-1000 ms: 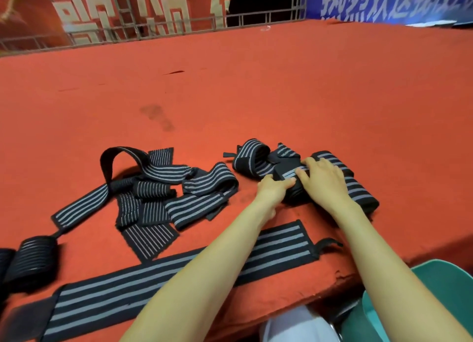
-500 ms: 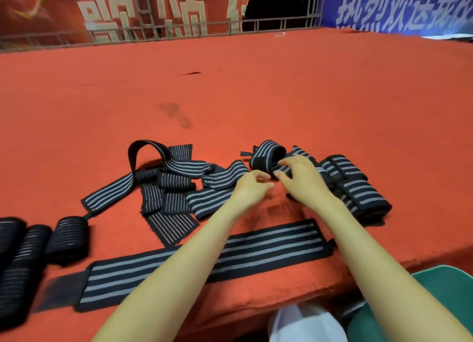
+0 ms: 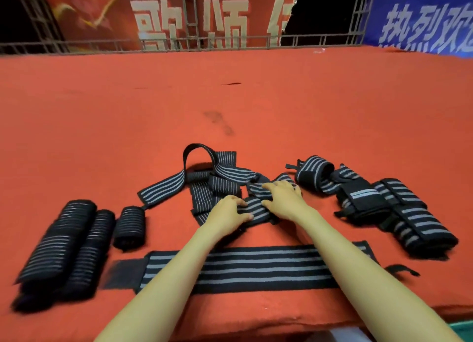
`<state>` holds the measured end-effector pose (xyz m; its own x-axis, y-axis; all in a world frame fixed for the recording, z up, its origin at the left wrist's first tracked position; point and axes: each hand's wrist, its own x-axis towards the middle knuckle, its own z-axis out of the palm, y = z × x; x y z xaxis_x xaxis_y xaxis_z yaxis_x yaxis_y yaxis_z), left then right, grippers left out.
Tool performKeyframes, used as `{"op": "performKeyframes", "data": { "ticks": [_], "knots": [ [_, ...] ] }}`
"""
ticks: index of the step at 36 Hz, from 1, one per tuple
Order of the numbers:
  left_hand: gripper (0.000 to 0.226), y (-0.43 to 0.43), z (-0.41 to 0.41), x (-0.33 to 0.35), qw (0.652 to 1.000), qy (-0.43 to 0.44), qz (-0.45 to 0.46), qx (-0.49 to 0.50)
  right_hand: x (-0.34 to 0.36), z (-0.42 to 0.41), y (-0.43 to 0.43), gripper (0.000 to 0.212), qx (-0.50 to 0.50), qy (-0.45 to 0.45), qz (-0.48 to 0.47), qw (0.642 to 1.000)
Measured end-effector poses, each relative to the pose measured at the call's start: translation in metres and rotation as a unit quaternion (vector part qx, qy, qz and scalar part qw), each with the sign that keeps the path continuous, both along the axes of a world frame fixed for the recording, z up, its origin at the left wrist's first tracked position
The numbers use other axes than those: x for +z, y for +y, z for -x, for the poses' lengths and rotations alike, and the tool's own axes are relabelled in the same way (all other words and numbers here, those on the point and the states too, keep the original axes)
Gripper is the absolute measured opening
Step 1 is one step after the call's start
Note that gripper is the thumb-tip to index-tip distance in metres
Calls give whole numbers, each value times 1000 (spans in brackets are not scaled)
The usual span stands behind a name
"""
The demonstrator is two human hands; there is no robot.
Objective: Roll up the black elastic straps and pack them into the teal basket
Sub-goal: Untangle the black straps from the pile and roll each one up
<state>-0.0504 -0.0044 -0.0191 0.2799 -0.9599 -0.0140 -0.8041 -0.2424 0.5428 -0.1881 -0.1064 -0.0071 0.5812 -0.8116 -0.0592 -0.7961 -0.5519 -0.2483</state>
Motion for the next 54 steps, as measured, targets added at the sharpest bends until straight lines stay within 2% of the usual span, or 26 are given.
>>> {"op": "performKeyframes", "data": {
  "ticks": [4, 6, 9, 11, 13, 19, 21, 23, 25, 30, 33, 37, 41, 44, 46, 48, 52, 54],
  "knots": [
    [46, -2, -1, -4, 1000, -10, 5, -6, 2, -8, -2, 36, -8, 35, 3, 999],
    [42, -3, -1, -2, 999, -30, 8, -10, 3, -14, -5, 34, -14, -6, 16, 1000],
    [21, -5, -7, 8, 994, -52, 96, 21, 12, -31, -10, 38, -16, -117, -25, 993],
    [20, -8, -16, 13, 980, -66, 178, 52, 16, -44, -15, 45, -31, -131, -55, 989],
    [26, -13, -28, 17, 972, -84, 212, 62, 18, -56, -24, 54, -67, -129, -78, 986],
    [29, -23, -55, 4, 997, -48, 57, 23, 5, -77, -45, 66, -152, -52, -96, 982],
    [29, -21, -56, -2, 999, -21, 32, 34, 1, -80, -51, 66, -179, -61, -98, 977],
    [31, -21, -56, -5, 998, -16, 33, 46, -2, -83, -60, 58, -195, -74, -103, 973],
    [34, -24, -55, -3, 997, -50, 30, 48, 0, -82, -65, 49, -189, -68, -115, 973],
    [35, -31, -45, -1, 990, -127, 27, 50, 7, -75, -70, 41, -162, -49, -136, 976],
    [32, -32, -44, -5, 989, -136, 23, 48, 2, -69, -78, 25, -168, -136, -186, 959],
    [30, -32, -44, -5, 990, -132, 23, 45, 4, -63, -75, 28, -152, -269, -256, 916],
    [29, -30, -42, -3, 990, -133, 20, 48, 6, -57, -70, 29, -142, -287, -213, 923],
    [29, -29, -39, -3, 988, -145, 20, 51, 4, -53, -67, 14, -141, -318, -236, 907],
    [30, -28, -38, -4, 987, -150, 20, 51, 5, -49, -65, 4, -123, -294, -240, 917],
    [30, -28, -37, -5, 988, -145, 21, 52, 9, -47, -61, 9, -92, -282, -224, 928],
    [27, -28, -43, -3, 994, -69, 44, 69, 29, -51, -46, 10, -21, -359, -150, 921],
    [22, -25, -44, 0, 990, -35, 101, 90, 45, -55, -41, 8, -4, -400, -106, 910]
  ]
}}
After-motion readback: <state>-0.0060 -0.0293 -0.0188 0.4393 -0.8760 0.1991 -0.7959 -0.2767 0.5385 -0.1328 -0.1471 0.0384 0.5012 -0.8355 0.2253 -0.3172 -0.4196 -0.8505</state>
